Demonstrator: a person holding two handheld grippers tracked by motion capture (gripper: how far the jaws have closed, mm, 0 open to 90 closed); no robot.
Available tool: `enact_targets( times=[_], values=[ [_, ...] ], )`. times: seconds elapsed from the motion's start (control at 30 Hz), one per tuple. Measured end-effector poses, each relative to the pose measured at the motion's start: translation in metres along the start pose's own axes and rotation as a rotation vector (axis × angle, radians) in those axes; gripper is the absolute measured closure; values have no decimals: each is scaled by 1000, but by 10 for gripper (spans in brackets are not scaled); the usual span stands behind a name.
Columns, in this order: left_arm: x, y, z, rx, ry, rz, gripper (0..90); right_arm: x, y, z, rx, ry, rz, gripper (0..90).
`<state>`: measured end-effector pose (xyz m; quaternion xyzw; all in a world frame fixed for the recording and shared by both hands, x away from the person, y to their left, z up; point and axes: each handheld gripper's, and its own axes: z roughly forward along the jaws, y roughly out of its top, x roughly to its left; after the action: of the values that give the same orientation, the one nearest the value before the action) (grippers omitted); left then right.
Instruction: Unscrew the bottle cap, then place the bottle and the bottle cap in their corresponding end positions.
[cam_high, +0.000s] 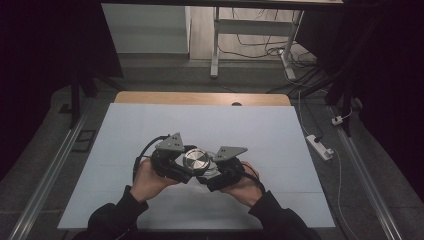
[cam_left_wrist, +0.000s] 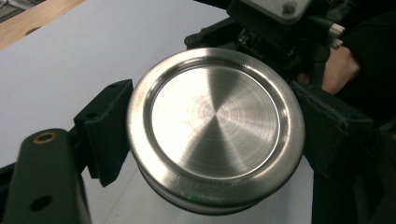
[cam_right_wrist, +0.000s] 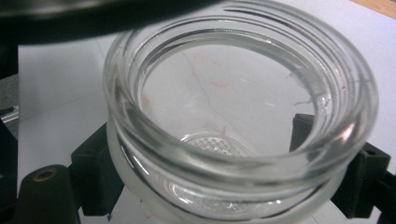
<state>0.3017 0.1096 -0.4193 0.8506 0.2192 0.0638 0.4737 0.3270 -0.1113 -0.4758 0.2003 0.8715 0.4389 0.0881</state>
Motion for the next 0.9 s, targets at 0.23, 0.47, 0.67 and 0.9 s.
enact_targets(
  times=[0.23, 0.47, 0.67, 0.9],
  values=[
    [-4, -5, -5, 4, -2, 1, 195, -4, 0, -2, 0, -10, 2, 147],
    [-8, -10, -11, -3, -13, -1, 195, -9, 3, -4, -7, -15, 6, 147],
    [-13, -14, -12, 2, -14, 5, 195, -13, 6, -4, -6, -19, 1, 147],
    [-21, -20, -9, 8, -18, 16, 195, -18, 10, -2, -10, -28, 5, 146]
  ],
)
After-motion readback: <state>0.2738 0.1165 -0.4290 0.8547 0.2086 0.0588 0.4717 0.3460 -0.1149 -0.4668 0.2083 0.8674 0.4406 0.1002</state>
